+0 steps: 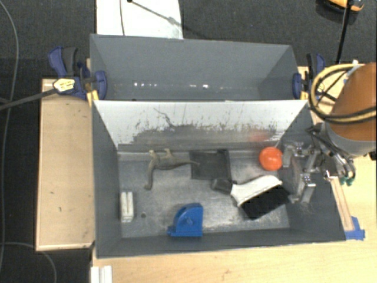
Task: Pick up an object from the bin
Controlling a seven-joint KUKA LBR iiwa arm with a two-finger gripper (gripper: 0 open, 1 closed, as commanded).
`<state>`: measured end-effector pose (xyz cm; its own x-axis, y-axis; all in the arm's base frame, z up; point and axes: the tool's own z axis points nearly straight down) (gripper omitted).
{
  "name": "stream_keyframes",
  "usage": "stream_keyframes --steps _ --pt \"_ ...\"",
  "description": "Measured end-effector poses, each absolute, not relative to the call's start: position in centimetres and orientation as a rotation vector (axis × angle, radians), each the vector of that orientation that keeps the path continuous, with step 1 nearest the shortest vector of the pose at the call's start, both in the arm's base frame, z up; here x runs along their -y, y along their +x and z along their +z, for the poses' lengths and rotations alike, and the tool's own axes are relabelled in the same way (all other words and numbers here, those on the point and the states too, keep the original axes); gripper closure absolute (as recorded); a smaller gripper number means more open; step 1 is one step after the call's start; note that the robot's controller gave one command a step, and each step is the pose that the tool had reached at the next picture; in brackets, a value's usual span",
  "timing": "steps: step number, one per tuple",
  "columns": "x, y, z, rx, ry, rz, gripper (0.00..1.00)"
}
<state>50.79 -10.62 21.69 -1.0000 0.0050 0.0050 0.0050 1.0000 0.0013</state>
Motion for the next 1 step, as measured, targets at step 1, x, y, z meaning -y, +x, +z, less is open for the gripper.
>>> stream_keyframes --steps 1 --pt "10.57 50.94 22.15 3.145 -0.002 0.001 0.0"
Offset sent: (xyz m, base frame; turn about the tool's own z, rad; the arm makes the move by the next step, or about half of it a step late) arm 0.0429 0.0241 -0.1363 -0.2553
